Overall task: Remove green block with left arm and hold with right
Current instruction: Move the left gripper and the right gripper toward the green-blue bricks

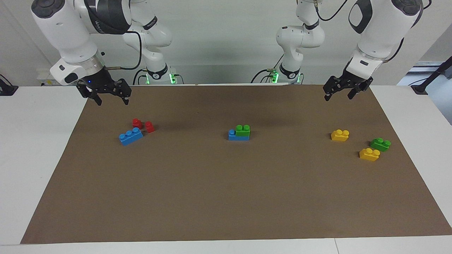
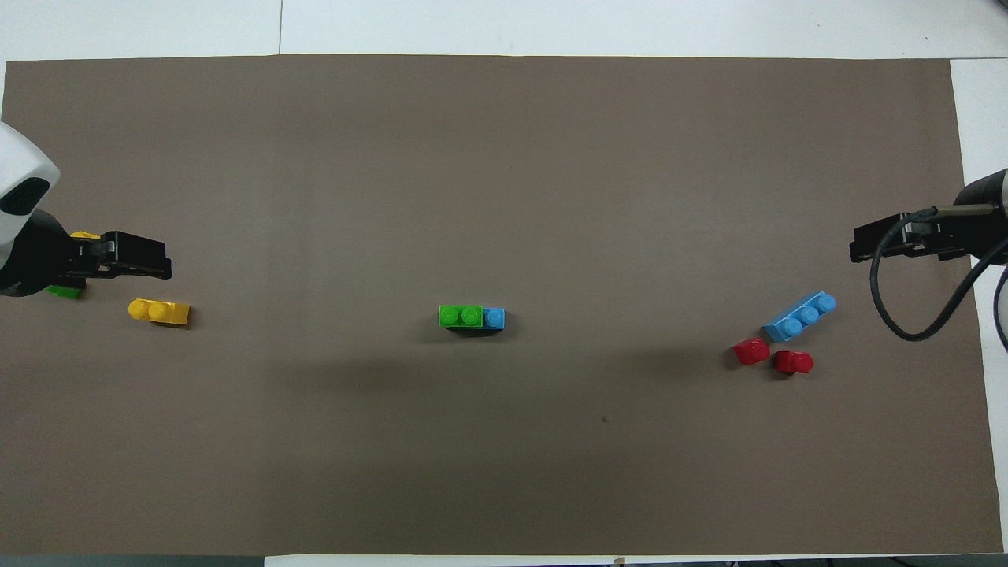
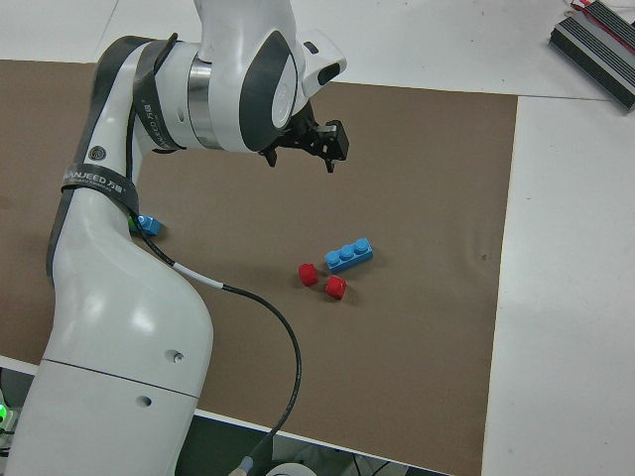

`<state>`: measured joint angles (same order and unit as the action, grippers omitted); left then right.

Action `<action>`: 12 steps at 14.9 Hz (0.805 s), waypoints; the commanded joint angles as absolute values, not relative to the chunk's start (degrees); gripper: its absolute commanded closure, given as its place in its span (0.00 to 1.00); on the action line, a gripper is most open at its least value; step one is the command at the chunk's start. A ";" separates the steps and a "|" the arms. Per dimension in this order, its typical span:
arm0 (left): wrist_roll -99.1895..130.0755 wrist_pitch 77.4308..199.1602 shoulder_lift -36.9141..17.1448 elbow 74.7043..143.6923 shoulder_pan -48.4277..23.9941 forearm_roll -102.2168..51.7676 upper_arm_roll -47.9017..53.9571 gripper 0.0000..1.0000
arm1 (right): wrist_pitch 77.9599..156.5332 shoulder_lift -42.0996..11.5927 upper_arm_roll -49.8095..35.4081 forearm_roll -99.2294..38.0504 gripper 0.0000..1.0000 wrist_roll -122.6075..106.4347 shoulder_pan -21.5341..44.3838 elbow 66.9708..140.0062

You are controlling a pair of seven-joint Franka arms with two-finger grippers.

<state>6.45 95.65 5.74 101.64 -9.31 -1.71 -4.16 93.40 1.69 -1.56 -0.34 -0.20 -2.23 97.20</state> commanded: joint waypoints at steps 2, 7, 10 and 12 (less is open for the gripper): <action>5.45 94.92 6.33 101.34 -9.05 -2.29 -4.04 0.00 | 92.99 1.23 -2.29 0.79 0.00 -1.50 -3.16 96.68; 6.33 94.92 6.42 101.51 -9.23 -2.29 -3.87 0.00 | 93.60 2.19 -2.55 -0.61 0.00 5.15 -2.29 99.21; 10.18 95.01 6.50 101.69 -9.32 -2.29 -3.61 0.00 | 95.35 3.43 -2.81 -1.58 0.01 26.02 3.23 102.21; 15.26 95.45 6.50 101.69 -9.40 -2.90 -3.52 0.00 | 97.20 3.25 -2.81 -4.90 0.02 45.43 7.19 103.44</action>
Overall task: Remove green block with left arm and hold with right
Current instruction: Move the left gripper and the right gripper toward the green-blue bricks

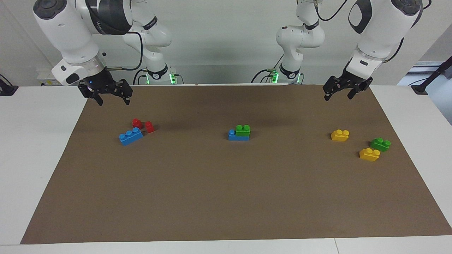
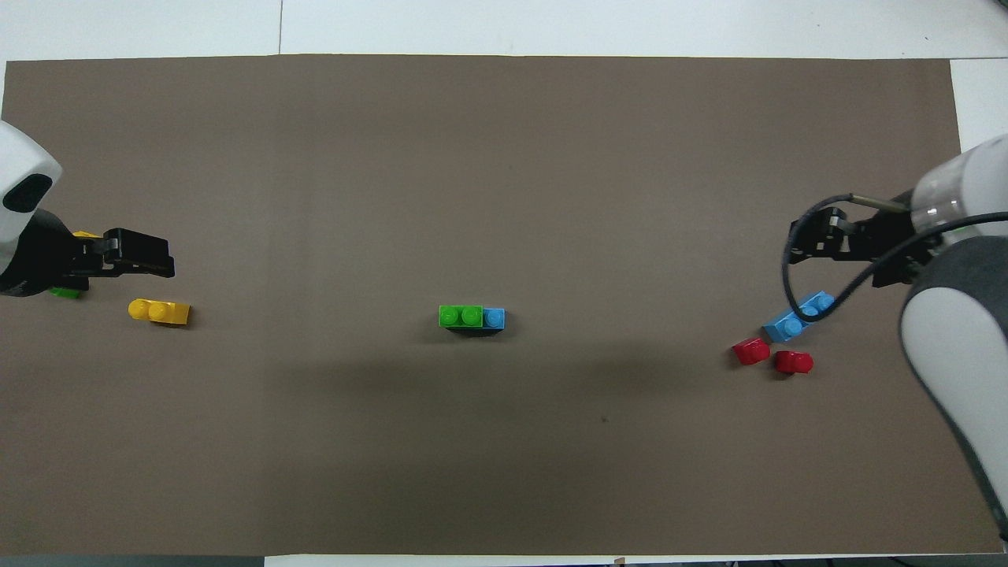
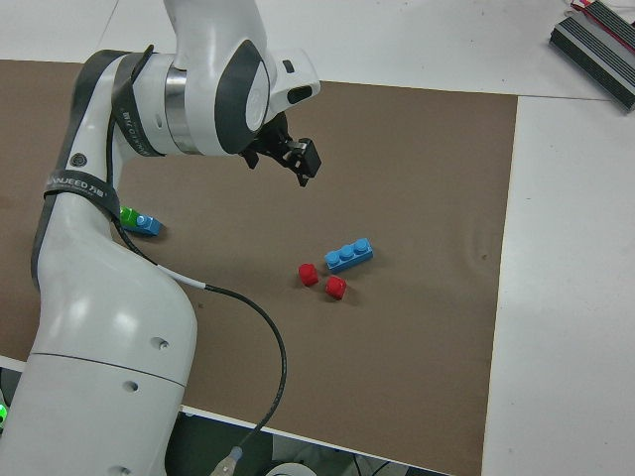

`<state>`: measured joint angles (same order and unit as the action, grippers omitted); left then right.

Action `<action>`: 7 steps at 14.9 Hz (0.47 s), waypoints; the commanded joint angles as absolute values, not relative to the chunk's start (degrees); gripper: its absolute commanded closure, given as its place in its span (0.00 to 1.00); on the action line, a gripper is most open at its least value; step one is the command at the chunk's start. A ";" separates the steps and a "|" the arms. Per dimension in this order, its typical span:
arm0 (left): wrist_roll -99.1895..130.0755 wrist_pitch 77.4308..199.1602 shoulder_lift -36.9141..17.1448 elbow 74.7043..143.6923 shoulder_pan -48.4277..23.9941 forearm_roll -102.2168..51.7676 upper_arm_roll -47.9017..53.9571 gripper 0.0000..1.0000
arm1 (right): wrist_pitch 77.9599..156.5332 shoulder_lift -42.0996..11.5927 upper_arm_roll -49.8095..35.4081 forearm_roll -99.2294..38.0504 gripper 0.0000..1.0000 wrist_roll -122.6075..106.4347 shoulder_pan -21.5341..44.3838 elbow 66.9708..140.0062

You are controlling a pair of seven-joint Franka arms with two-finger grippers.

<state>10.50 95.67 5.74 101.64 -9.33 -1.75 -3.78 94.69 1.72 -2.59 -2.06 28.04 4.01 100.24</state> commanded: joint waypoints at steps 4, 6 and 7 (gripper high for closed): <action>31.78 100.10 7.55 104.58 -12.37 -3.08 -3.25 0.00 | 105.36 1.32 -2.81 -13.26 0.02 72.19 11.59 107.74; 40.99 102.82 8.61 107.04 -14.14 -3.08 -3.08 0.00 | 109.05 -0.17 -2.81 -15.11 0.02 80.73 14.31 109.07; 47.14 104.22 9.22 108.53 -15.89 -3.08 -3.08 0.00 | 110.55 -0.87 -2.81 -15.99 0.02 84.34 15.02 109.51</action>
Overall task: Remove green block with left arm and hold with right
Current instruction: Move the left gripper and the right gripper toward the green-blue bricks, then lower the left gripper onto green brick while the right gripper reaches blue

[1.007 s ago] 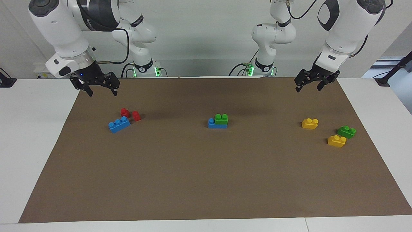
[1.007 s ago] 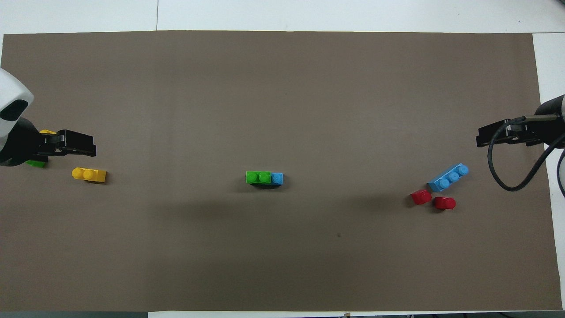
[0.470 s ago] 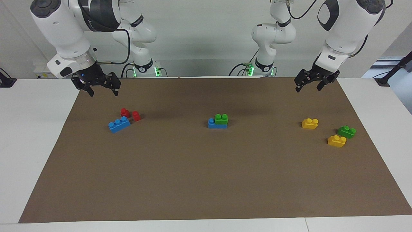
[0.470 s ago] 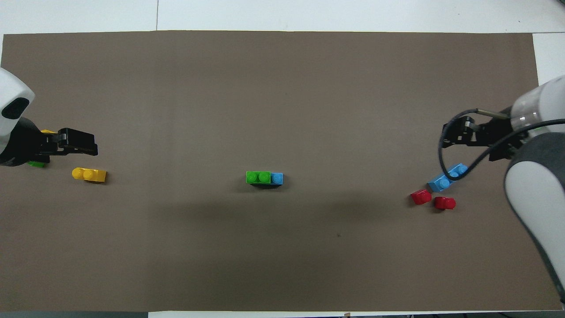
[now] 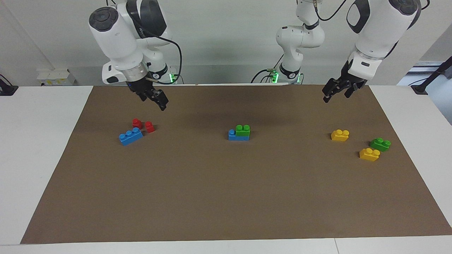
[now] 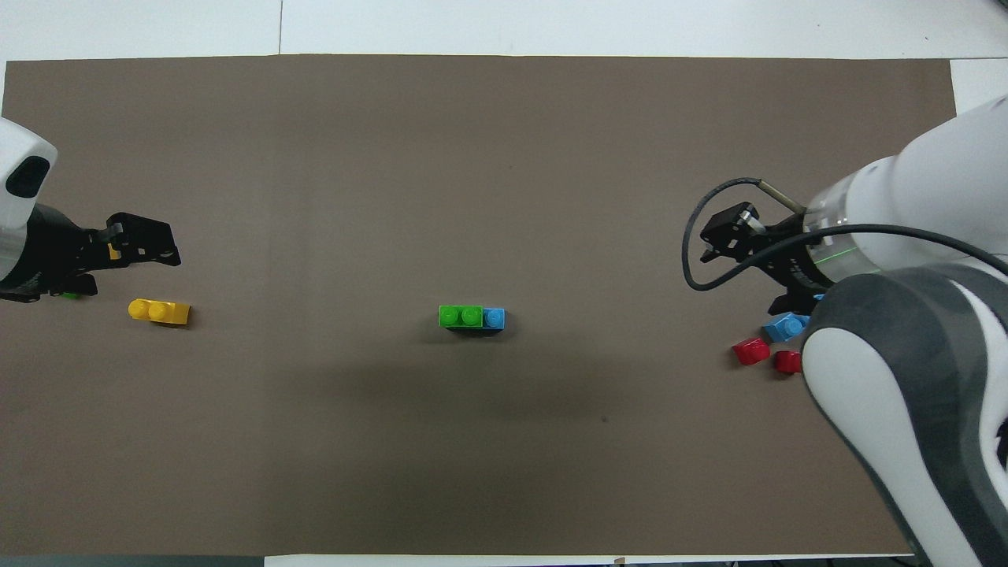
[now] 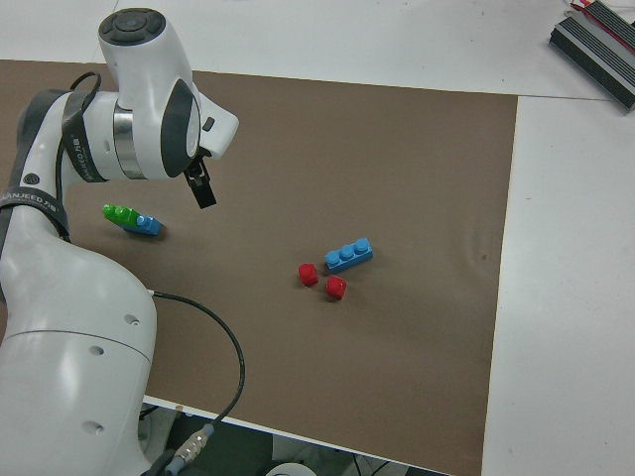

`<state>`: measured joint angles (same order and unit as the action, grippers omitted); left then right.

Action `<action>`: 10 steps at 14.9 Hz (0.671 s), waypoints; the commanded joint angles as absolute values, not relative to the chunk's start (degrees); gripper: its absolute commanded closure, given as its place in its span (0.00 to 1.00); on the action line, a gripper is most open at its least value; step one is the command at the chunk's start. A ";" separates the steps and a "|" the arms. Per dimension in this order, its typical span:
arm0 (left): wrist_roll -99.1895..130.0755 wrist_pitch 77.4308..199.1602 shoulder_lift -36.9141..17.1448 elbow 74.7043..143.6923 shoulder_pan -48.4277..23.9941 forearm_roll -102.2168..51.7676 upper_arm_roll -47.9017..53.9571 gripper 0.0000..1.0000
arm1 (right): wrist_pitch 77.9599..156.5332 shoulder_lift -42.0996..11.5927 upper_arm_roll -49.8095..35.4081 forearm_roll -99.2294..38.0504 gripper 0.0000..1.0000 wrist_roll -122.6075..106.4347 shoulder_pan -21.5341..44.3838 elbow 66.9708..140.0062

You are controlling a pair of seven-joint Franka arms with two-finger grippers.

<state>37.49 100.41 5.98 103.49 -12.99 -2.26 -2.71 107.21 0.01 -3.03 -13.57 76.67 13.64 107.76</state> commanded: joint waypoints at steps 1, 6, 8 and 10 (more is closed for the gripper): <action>53.29 105.37 10.01 110.37 -17.65 -3.08 -3.16 0.00 | 112.22 -1.66 -2.81 -17.21 0.02 88.12 15.81 109.95; 82.92 112.31 11.43 117.85 -26.88 -2.99 -3.16 0.00 | 123.11 -3.07 -2.81 -23.55 0.02 93.69 18.98 115.74; 92.85 115.03 10.20 119.35 -29.69 -2.99 -3.16 0.00 | 126.28 -5.09 -2.81 -25.91 0.02 93.78 21.08 116.10; 102.35 117.85 6.87 119.62 -32.33 -2.55 -3.16 0.00 | 130.32 -6.67 -2.81 -28.73 0.02 94.30 22.75 116.80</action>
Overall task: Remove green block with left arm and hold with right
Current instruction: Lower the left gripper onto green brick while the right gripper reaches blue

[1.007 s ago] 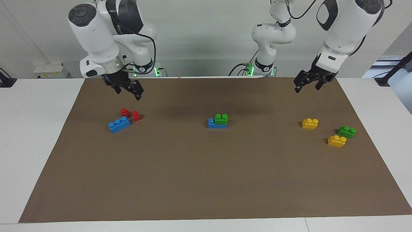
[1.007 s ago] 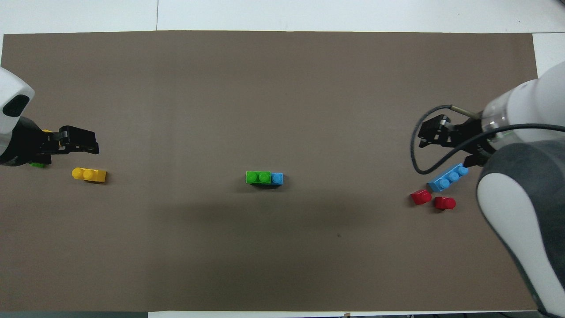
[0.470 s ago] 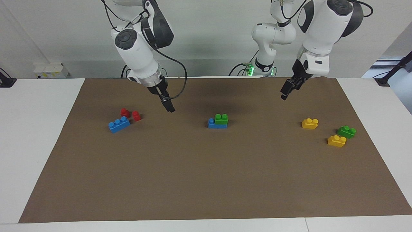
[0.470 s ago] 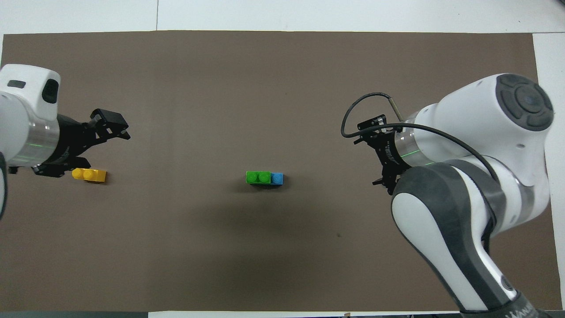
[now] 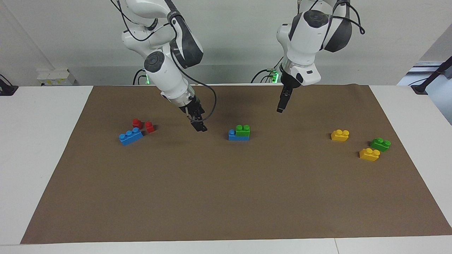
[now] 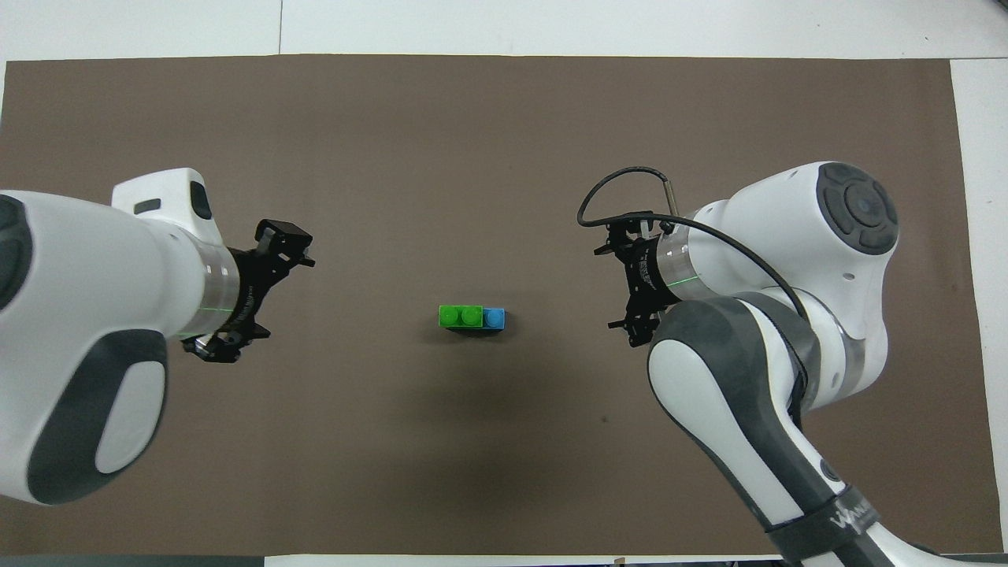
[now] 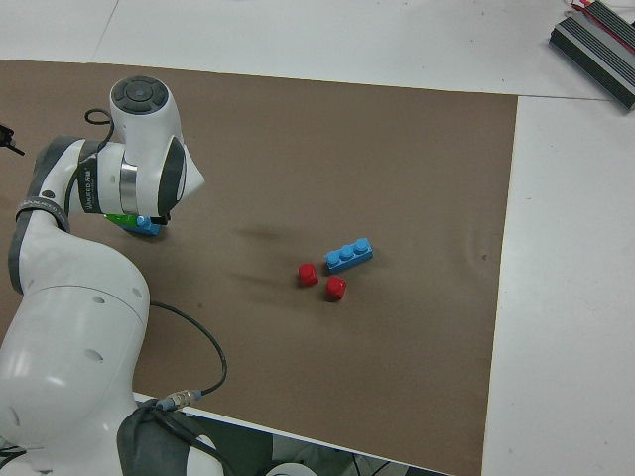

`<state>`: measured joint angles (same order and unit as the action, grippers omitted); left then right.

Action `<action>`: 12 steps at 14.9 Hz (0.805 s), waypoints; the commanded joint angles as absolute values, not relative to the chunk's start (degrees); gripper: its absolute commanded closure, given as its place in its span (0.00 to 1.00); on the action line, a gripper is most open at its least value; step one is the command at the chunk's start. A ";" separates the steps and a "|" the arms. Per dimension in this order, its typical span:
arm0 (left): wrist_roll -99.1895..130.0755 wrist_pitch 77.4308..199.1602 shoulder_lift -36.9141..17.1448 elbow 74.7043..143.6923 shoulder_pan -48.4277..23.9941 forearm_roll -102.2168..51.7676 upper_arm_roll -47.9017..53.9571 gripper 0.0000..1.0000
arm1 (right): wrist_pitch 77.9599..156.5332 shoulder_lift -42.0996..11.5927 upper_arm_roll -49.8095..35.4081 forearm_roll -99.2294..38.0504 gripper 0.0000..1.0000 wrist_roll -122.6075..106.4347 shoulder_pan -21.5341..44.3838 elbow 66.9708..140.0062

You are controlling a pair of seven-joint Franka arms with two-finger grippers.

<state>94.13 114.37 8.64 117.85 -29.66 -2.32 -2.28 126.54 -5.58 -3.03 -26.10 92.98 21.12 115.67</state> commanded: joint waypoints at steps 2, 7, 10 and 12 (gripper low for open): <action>109.39 120.40 3.79 119.62 -34.97 -2.20 -3.25 0.00 | 134.01 -7.56 -2.90 -30.31 0.02 94.57 24.25 117.85; 119.60 126.29 -3.06 119.36 -38.58 -0.98 -3.25 0.00 | 140.44 -11.86 -2.81 -32.78 0.02 94.48 27.95 118.56; 122.78 128.84 -4.30 119.53 -38.85 -0.44 -3.16 0.00 | 142.38 -13.97 -2.90 -34.54 0.02 94.04 28.39 118.39; 124.97 130.68 -4.92 119.62 -39.11 -0.44 -3.16 0.00 | 143.87 -14.94 -2.99 -34.98 0.02 93.96 29.70 118.39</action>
